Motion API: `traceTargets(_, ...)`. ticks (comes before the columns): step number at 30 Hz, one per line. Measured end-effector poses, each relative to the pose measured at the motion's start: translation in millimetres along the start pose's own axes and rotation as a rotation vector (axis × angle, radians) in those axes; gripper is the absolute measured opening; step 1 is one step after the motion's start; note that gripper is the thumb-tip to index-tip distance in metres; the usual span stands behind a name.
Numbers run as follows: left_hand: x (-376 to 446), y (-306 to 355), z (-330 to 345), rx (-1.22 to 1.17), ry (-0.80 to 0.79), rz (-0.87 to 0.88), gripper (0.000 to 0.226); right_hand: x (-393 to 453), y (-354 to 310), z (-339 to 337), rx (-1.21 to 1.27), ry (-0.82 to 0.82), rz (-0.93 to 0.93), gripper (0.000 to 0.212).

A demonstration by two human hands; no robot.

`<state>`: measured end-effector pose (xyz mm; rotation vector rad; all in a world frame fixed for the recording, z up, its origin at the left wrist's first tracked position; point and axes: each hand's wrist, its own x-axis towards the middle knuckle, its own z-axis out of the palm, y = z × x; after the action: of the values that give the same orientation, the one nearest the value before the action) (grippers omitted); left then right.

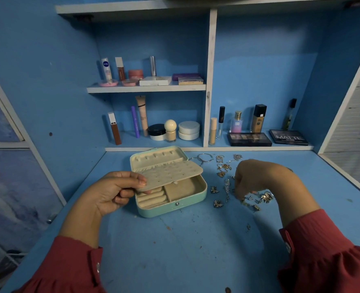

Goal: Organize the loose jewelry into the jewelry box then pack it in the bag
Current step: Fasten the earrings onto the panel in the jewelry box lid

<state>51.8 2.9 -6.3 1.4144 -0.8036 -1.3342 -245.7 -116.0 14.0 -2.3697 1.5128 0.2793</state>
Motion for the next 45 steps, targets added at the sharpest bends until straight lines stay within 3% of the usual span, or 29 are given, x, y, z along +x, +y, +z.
traceTargets(14,0.1,-0.5,-1.5,0.013,-0.02,-0.003,0.02,-1.8,-3.8,-0.5,0.027,0.011,-0.045,0.013)
traceTargets(18,-0.3,-0.3,0.2,-0.006,-0.012,0.002,0.013,-4.5,-2.9,-0.6,0.08,0.034,-0.077,0.006)
traceTargets(24,0.1,-0.6,0.0,0.004,-0.01,0.001,0.013,-8.7,-2.6,-0.6,0.451,0.313,-0.155,0.012)
traceTargets(28,-0.1,-0.8,-0.6,0.025,-0.008,0.007,0.011,-15.3,-41.0,-2.1,0.679,0.488,-0.294,0.01)
traceTargets(36,1.4,-1.3,-1.6,0.013,0.001,0.013,0.021,5.1,-131.6,18.4,0.64,0.425,-0.533,0.009)
traceTargets(45,2.1,-1.6,-1.0,-0.02,0.008,0.008,0.024,9.0,-148.3,38.8,0.495,0.517,-0.383,0.016)
